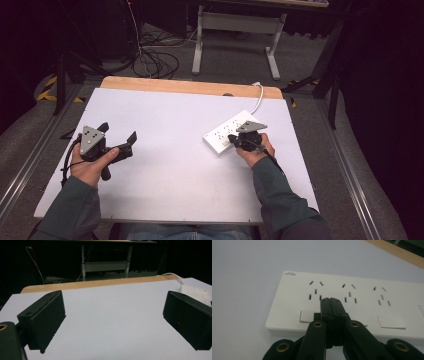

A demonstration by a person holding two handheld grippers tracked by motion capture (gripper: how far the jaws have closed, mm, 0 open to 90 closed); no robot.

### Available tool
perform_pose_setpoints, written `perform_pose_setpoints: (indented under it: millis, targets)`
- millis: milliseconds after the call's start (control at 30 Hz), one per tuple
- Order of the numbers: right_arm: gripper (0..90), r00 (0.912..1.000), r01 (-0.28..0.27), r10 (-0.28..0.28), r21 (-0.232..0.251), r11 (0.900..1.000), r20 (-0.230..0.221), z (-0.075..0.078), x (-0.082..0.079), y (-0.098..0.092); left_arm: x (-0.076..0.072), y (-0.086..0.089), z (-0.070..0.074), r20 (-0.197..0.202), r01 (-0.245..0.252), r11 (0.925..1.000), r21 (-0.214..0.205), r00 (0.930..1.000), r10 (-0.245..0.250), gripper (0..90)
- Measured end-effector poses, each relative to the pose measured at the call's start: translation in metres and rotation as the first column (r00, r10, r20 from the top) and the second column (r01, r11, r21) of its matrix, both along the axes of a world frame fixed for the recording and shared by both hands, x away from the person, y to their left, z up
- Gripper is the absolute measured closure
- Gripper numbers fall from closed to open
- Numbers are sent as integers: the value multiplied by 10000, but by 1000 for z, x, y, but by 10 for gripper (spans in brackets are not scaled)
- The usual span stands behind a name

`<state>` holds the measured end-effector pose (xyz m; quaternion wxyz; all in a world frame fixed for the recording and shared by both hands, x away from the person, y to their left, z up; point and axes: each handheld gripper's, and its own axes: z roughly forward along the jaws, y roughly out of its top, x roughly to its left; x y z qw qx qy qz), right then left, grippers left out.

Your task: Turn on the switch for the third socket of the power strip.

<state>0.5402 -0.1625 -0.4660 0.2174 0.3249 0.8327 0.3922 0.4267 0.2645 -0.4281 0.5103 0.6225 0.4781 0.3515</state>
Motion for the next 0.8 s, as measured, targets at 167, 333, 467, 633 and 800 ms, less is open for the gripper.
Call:
perform_pose_setpoints:
  millis: [167,333,467,633,800]
  targets:
    - [900,9998,216,-218,332,9992,44,4,0,-8,1,0,0,16,-20,10000,-49,10000,20,48]
    - [900,9998,169,-174,624,9979,81,8,-3,-11,2,0,0,-32,11,10000,-92,10000,-11,48]
    - [900,9998,120,-133,862,9962,145,13,-8,-13,3,-1,0,-53,47,10000,-67,10000,-48,48]
    - [900,9997,100,-128,1282,9917,210,17,-13,-19,3,-1,-1,-70,30,10000,-38,10000,-30,48]
    - [900,9996,141,-176,1416,9898,235,20,-16,-23,3,-1,-1,-81,15,10000,-71,10000,-16,49]
